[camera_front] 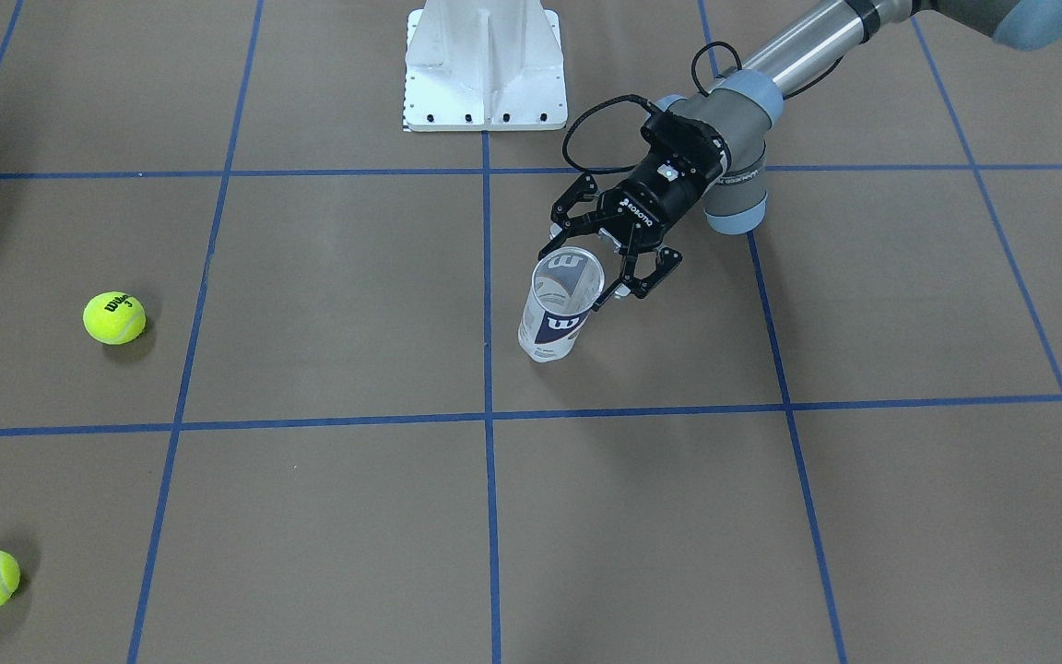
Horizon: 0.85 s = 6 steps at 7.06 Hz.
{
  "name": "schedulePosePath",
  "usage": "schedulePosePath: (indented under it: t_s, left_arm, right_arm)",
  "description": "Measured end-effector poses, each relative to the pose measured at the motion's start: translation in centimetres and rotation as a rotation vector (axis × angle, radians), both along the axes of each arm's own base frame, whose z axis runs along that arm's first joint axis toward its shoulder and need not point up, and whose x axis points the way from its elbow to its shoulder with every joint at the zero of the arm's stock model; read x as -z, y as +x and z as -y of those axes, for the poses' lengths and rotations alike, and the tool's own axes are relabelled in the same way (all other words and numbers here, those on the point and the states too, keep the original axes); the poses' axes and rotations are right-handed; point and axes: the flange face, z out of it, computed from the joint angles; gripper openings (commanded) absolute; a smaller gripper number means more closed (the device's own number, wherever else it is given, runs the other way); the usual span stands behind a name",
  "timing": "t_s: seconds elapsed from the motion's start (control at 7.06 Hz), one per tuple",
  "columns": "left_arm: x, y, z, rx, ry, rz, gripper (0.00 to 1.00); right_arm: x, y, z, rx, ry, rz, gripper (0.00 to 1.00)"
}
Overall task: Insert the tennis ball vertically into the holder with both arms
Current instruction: 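Lower the upright can onto the table with the left gripper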
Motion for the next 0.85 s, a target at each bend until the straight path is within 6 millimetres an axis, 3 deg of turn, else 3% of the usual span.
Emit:
schedulePosePath:
  t_s: [0.57,0.85]
  left_arm:
    - [-0.7,0.9,-0.3,-0.010,-0.005,0.009,0.55]
    - [-0.8,1.4,-0.3,-0.013,-0.007,0.014,0.99]
  right_arm:
    - [0.0,0.0,0.0,0.000,-0.001,0.000,0.99]
    - [-0.1,0.0,0.0,0.000,-0.001,0.000,0.99]
